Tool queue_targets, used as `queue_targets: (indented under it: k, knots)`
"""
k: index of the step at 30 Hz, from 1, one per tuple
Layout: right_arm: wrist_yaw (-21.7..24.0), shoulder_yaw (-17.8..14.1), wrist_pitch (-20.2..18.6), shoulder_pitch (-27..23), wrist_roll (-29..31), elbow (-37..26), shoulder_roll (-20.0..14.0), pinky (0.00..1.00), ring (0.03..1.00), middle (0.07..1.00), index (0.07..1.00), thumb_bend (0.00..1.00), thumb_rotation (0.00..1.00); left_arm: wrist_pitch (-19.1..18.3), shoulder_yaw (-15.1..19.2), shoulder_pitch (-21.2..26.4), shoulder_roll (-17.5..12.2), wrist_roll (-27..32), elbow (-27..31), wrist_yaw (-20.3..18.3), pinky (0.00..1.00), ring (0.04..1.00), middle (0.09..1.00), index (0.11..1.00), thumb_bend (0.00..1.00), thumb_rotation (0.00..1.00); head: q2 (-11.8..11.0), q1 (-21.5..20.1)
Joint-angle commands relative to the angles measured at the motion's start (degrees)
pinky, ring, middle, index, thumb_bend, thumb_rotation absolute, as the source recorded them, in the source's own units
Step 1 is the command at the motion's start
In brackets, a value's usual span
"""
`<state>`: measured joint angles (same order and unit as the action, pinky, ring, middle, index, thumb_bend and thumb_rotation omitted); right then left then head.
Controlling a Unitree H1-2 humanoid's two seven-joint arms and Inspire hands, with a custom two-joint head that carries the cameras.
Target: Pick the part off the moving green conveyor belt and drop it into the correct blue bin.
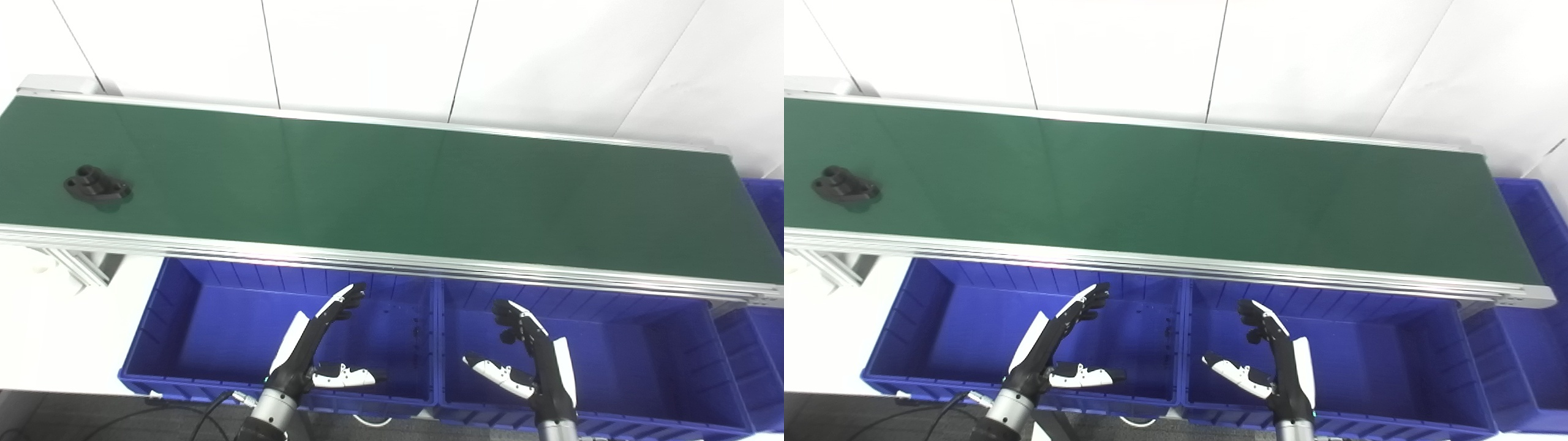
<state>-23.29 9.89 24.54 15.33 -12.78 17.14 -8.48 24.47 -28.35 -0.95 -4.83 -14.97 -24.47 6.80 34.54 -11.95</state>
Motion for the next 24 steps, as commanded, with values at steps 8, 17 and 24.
queue_targets:
  k: [8, 17, 24]
  knots:
    - [-2.0, 0.8, 2.4, 0.1, 0.0, -1.4, -0.9, 0.72, 0.761, 0.767, 0.772, 0.78, 0.36, 2.4, -1.0, 1.4, -0.1, 0.5, 0.9, 2.4, 0.82, 0.863, 0.883, 0.897, 0.73, 0.26, -0.1, 0.2]
    - [-2.0, 1.2, 2.4, 0.1, 1.5, -1.2, -1.0, 0.72, 0.766, 0.767, 0.769, 0.79, 0.33, 2.4, -1.2, 1.3, -0.3, 0.6, 1.1, 2.7, 0.82, 0.864, 0.883, 0.899, 0.73, 0.27, 0.0, 0.3]
    - [-1.8, 1.6, 2.4, 0.2, 1.6, -1.2, -1.2, 0.73, 0.773, 0.773, 0.775, 0.79, 0.35, 2.5, -1.1, 1.3, -0.3, 1.0, 0.8, 2.6, 0.82, 0.861, 0.883, 0.897, 0.73, 0.27, -1.1, 0.2]
